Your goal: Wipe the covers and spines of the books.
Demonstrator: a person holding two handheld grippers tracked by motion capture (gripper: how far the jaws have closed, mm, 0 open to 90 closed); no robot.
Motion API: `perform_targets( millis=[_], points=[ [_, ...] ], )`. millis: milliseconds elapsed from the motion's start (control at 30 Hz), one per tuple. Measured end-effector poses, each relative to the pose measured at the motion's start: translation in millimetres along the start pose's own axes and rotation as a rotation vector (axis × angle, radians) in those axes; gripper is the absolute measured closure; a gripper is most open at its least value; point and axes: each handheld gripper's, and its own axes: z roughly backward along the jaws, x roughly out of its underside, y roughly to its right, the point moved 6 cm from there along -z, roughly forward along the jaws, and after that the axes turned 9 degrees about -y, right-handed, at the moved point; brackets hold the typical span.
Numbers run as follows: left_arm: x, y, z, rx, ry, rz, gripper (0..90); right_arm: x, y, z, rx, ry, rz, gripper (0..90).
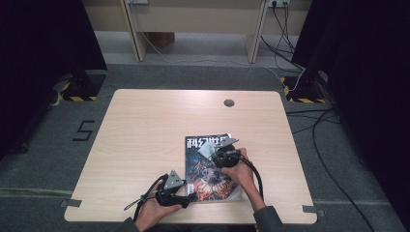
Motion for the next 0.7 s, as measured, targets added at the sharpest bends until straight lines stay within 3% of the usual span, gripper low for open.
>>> perform_targets(
  millis=[100, 233, 267, 367, 400, 433, 500, 600, 700],
  points=[
    [0.2, -1.1, -0.2, 0.011, -0.003, 0.005, 36.2, 2.5, 5.1, 0.6, -0.020, 0.004, -0.025, 68.1],
    [0.1, -0.8, -0.3, 0.010, 0.001, 0.005, 36.2, 8.1, 24.7, 4.0, 0.040, 0.000, -0.062, 68.1],
    [0.1, -0.9, -0.4, 0.010, 0.003, 0.010, 36.1, 11.1, 32.1, 5.0, 0.042, 0.004, -0.095, 68.1],
    [0.2, -0.9, -0.2, 0.006, 0.000, 0.003, 35.7, 12.0, 32.3, 4.9, 0.038, 0.011, -0.115, 68.9],
    [0.1, -1.0, -0.2, 0.006, -0.001, 0.000, 35.7, 11.3, 29.5, 5.1, 0.046, 0.005, -0.103, 69.0],
    [0.1, -1.6, -0.4, 0.008, -0.003, 0.003, 35.2, 8.1, 17.3, 3.5, -0.008, 0.003, -0.077, 69.0],
    [0.2, -1.7, -0.3, 0.008, -0.004, 0.005, 34.9, 6.1, 9.8, 2.0, -0.027, 0.010, -0.072, 69.2],
    [0.0, -1.4, -0.4, 0.005, -0.001, -0.001, 34.9, -0.7, -9.7, -0.3, -0.025, 0.002, -0.003, 69.4],
    [0.0, -2.3, -0.9, 0.003, 0.001, 0.005, 33.2, -5.1, -26.9, -3.0, -0.055, 0.013, 0.024, 69.4]
  ],
)
